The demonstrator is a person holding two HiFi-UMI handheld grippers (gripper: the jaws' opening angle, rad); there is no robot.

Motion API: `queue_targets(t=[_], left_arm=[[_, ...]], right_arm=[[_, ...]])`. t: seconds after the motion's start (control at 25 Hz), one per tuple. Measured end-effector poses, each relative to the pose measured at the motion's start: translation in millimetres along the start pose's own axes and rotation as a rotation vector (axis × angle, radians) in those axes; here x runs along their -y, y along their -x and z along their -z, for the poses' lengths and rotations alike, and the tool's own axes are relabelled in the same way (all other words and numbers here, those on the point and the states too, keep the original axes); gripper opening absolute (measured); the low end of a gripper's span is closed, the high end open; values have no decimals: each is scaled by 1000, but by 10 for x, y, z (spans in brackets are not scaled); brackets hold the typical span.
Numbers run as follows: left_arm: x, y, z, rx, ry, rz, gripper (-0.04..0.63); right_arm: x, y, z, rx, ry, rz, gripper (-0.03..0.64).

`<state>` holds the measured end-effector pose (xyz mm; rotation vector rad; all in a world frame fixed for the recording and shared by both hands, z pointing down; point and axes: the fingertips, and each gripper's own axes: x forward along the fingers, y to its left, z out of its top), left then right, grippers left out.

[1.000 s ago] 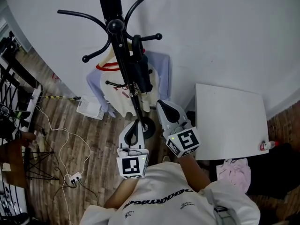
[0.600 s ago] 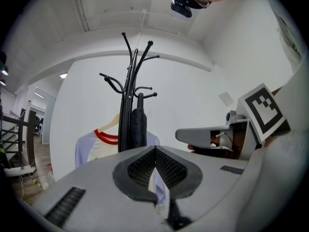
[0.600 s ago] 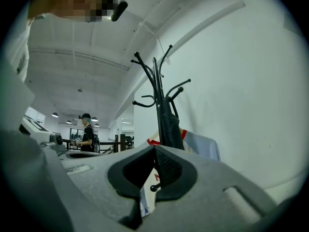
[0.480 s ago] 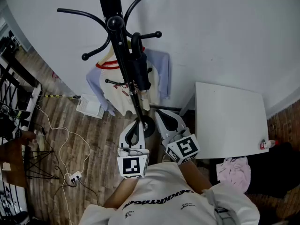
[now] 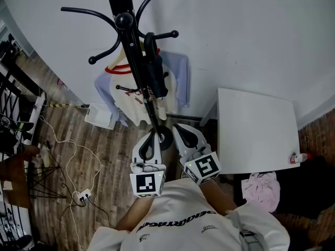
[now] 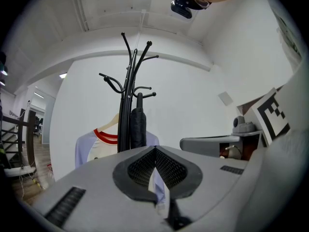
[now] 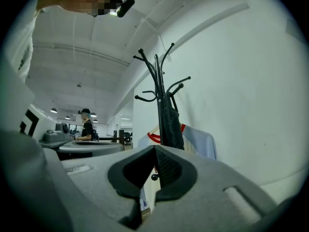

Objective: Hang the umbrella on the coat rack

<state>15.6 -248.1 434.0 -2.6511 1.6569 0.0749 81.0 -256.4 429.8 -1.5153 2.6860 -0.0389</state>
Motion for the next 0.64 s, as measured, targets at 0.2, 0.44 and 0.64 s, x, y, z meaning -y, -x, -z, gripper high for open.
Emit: queue_targets(t=[0.2,0.44,0.64], left_arm=[[18,13,2,-1,7,-2,-3],[21,12,14,-3,12,-1,-2],[18,6,44,0,16,-8,-2]], right_arm=[[2,32,2,-1,8,7,-3],[8,37,12,-3,19,8,-3],[35,41,52,-6,8,10,-3]])
